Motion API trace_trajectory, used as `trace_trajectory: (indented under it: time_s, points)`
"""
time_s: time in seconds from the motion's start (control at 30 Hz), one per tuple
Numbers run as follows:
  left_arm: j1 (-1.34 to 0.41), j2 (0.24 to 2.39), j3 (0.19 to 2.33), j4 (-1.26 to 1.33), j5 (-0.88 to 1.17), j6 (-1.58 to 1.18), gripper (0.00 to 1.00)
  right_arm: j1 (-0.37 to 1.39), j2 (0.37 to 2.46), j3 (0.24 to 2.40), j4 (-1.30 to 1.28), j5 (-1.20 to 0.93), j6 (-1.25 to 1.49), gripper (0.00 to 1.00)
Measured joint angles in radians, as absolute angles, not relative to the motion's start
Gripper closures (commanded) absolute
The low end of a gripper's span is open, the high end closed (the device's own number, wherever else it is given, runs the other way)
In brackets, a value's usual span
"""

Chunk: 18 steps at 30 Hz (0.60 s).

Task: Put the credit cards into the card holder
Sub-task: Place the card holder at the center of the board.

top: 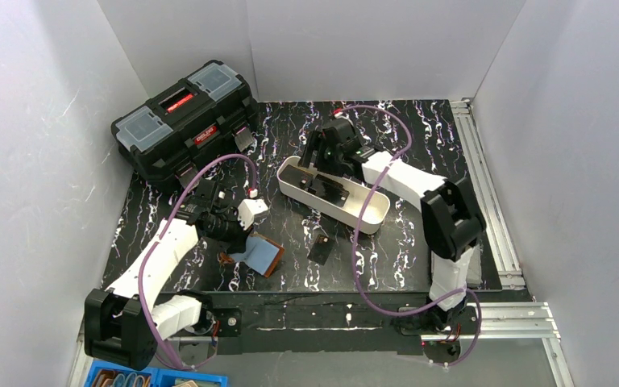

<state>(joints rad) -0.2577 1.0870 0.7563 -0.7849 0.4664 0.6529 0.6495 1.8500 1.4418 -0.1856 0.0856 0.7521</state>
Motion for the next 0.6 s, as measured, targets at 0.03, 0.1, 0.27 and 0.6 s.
trace_trajectory:
  time_s: [0.03, 0.1, 0.27, 0.6]
  points:
    - [-0.258, 1.087, 0.756, -0.785, 0.466, 0.653, 1.00, 0.650, 1.876, 1.449, -0.195, 0.078, 0.750, 0.13]
    - [-0.258, 1.087, 0.756, -0.785, 0.466, 0.651, 1.00, 0.651, 1.928, 1.471, -0.241, 0.072, 0.744, 0.13]
    - [-0.258, 1.087, 0.754, -0.780, 0.471, 0.643, 1.00, 0.670, 1.971, 1.523, -0.308, 0.072, 0.738, 0.14]
    - [-0.271, 1.196, 0.709, -0.714, 0.482, 0.607, 0.69, 0.684, 1.989, 1.538, -0.313, 0.084, 0.727, 0.20]
